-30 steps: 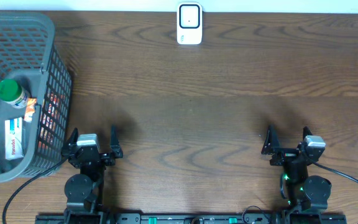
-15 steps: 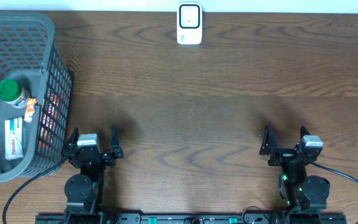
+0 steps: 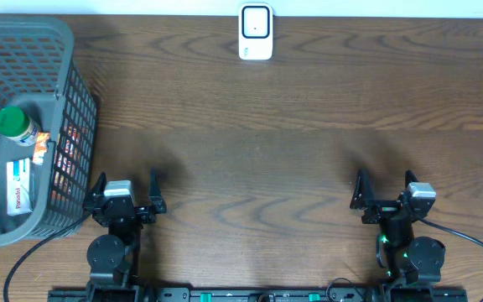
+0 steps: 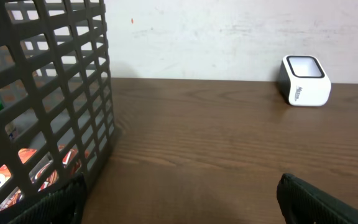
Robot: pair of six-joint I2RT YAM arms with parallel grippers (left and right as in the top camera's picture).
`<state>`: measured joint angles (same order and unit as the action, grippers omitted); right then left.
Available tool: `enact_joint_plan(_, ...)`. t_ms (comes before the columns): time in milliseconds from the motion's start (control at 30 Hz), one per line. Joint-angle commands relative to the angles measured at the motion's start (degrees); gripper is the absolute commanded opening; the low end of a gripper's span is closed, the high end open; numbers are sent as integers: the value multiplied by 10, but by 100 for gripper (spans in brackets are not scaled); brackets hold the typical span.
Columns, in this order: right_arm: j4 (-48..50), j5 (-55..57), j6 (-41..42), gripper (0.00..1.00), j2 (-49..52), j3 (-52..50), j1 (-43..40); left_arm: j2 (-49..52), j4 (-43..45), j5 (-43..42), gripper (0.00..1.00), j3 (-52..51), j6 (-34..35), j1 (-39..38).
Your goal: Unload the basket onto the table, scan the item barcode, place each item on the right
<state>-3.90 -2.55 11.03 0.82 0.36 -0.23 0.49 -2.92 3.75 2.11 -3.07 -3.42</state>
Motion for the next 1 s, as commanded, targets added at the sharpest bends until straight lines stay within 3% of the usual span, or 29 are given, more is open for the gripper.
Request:
enact_joint_plan(0, -2, 6, -8, 99, -4, -1, 5, -3, -9, -3, 98, -19, -8, 2)
enact_joint_plan(633, -2, 6, -8, 99, -4, -1, 5, -3, 2, -9, 98, -19, -8, 2)
enact_joint_plan(700, -2, 6, -8, 99, -4, -1, 5, -3, 43, -61, 98, -19, 12, 2)
enact_joint_plan(833, -2, 6, -8, 99, -4, -1, 5, -3, 102, -275, 98, -14, 40, 2)
enact_joint_plan(967, -2, 6, -8, 99, -4, -1, 5, 10, 43, -263, 98, 19, 122, 2)
